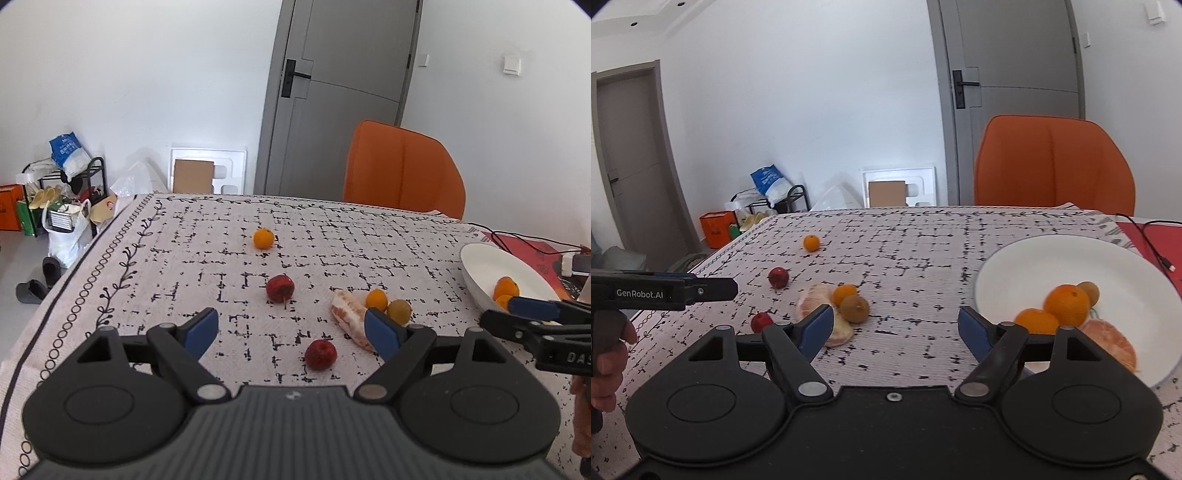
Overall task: Organize fruits
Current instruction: 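Withdraw the right gripper from the plate toward the remaining fruits, then close the left gripper on a red fruit while the right gripper closes on the brown kiwi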
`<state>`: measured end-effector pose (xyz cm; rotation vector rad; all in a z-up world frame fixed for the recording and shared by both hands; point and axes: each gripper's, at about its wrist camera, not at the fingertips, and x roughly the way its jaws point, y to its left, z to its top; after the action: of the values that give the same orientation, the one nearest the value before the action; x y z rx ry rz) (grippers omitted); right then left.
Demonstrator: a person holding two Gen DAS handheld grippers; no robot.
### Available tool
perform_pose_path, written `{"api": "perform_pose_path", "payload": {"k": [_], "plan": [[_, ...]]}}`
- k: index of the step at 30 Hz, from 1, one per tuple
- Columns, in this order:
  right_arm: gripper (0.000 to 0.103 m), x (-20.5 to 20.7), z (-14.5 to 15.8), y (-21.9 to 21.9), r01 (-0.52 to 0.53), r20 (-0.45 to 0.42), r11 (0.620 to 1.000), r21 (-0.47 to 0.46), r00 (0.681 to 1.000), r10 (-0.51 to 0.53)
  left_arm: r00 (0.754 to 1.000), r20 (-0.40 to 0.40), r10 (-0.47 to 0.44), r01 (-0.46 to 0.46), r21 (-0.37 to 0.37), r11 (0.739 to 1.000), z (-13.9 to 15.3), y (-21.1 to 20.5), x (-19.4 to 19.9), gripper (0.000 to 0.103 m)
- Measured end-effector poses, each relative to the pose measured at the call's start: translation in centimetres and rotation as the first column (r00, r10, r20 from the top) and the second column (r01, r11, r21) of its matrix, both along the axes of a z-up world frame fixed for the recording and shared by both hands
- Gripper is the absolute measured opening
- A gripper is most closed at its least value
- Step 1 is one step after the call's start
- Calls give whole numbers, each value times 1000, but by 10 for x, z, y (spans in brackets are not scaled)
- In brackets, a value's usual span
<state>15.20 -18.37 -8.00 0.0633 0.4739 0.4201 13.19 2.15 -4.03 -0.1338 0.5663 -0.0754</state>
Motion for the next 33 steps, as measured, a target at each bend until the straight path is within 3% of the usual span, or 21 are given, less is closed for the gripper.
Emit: {"api": "perform_pose_path", "payload": {"k": [10,16,27,33], "plan": [[66,14,-4,16,-31,-20,999,-9,999,31,1000,-15,-7,7,-23,1000,-10,-2,3,78],[65,20,-6,22,-43,-29,999,-19,999,42,999,-33,-18,16,-35,999,-16,-6,7,63],[64,32,-8,34,-73,-40,997,-30,997,71,994,-86,-61,54,-84,995,-30,-10,16,23],[63,38,-11,42,-90,-49,995,-38,995,88,996,-77,-53,45,-93,995,-30,-8,16,17]]}}
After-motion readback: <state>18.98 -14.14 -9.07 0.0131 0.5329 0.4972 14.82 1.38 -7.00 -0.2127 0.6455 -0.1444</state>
